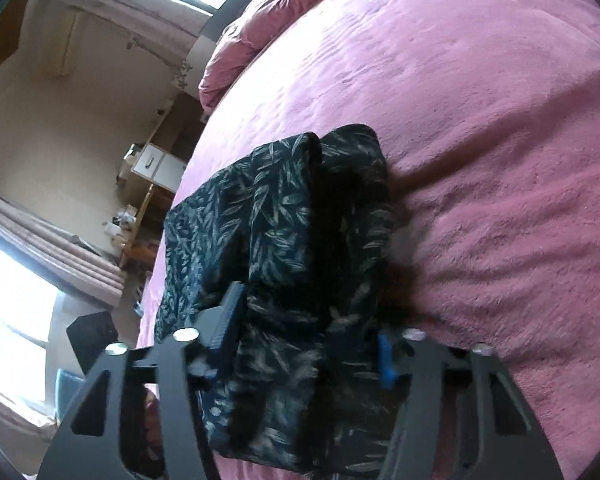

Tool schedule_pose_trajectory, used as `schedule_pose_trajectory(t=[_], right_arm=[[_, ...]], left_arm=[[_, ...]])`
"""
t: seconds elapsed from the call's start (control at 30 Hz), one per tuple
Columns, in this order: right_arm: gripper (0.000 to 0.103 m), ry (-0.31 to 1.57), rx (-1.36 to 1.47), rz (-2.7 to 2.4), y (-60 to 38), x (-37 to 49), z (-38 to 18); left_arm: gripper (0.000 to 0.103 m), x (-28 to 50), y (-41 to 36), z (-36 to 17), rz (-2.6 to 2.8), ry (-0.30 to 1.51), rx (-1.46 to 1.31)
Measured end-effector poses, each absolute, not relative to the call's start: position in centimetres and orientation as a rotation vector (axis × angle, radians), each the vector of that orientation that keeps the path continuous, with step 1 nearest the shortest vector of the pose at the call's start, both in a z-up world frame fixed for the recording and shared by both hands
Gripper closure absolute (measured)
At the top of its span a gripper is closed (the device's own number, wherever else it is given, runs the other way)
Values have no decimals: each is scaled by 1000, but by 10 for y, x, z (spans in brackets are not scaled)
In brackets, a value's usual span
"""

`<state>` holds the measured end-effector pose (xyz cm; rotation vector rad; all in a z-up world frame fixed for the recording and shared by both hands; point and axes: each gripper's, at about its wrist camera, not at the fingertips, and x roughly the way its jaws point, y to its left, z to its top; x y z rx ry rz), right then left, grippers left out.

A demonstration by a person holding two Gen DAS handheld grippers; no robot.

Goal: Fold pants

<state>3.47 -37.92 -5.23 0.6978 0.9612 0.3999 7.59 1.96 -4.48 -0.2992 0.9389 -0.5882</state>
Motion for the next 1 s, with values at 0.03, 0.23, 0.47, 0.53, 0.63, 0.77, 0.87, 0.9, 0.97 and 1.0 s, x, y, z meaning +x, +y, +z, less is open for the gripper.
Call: schedule_pose_trajectory(t=[0.03, 0.23, 0.47, 0.53, 0.63, 0.77, 0.87, 0.9, 0.97, 1.0], right_arm=[[56, 955, 695, 400, -376, 34, -51], [58, 838, 505, 410, -353, 21, -21], [61, 756, 424, 422, -340, 17, -6], [62, 724, 412, 437, -338, 18, 0], [62, 705, 403, 448, -334, 23, 3], [62, 686, 393, 451, -331, 35, 7], [62, 642, 387, 448, -331, 46, 14], [62, 631, 384, 446, -326, 50, 17], [62, 598, 368, 440, -327, 60, 22], [62, 589, 358, 435, -328, 64, 23]], left_arm=[[52, 74, 19, -44, -583, 932, -303], [70, 62, 27, -29, -559, 883, -290], [75, 38, 21, 1, -533, 771, -194], [76, 31, 22, 9, -524, 738, -168], [76, 29, 26, 19, -503, 705, -140], [76, 30, 29, 27, -487, 679, -121], [76, 42, 26, 34, -478, 662, -117], [76, 43, 27, 36, -476, 656, -115], [76, 53, 25, 39, -467, 640, -96], [76, 60, 20, 38, -463, 634, -84]])
